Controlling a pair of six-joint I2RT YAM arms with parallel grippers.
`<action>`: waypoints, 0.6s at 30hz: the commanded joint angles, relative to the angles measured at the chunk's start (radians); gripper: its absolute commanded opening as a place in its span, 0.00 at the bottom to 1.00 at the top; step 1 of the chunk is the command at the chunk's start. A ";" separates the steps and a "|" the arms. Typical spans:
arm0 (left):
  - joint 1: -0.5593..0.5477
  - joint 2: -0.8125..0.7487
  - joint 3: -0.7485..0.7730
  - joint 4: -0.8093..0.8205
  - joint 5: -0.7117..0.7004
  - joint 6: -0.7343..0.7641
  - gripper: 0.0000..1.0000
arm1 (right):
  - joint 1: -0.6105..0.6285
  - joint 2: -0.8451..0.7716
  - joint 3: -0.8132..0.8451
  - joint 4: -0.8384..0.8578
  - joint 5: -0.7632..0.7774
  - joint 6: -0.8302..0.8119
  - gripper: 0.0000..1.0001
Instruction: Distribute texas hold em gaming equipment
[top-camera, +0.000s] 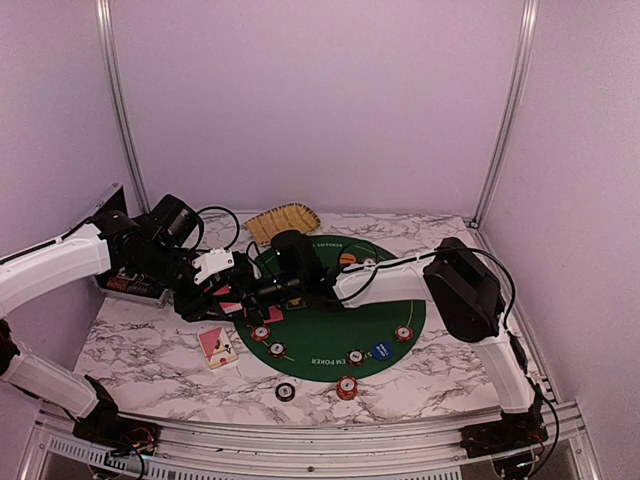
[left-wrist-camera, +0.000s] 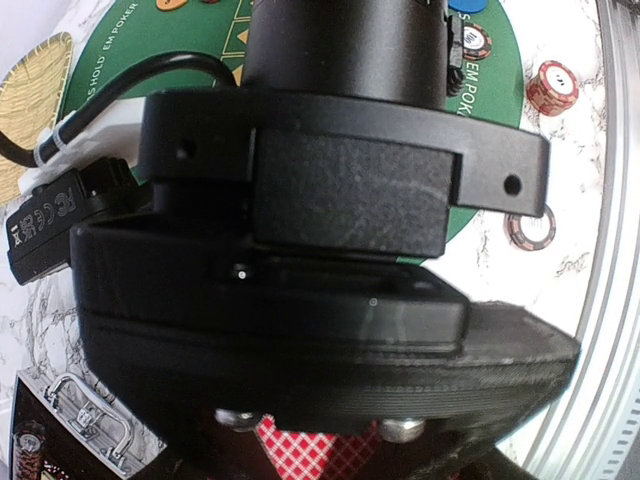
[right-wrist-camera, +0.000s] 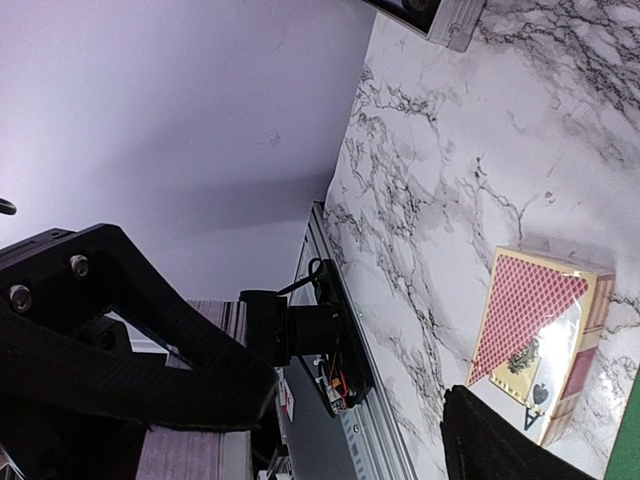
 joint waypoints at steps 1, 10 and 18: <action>0.007 -0.012 0.033 -0.017 0.029 0.011 0.00 | -0.011 -0.010 0.003 -0.048 -0.002 -0.038 0.86; 0.006 -0.023 0.033 -0.020 0.026 0.018 0.00 | -0.035 -0.056 -0.047 -0.084 0.007 -0.075 0.77; 0.006 -0.024 0.029 -0.024 0.024 0.018 0.00 | -0.045 -0.097 -0.090 -0.079 0.009 -0.085 0.70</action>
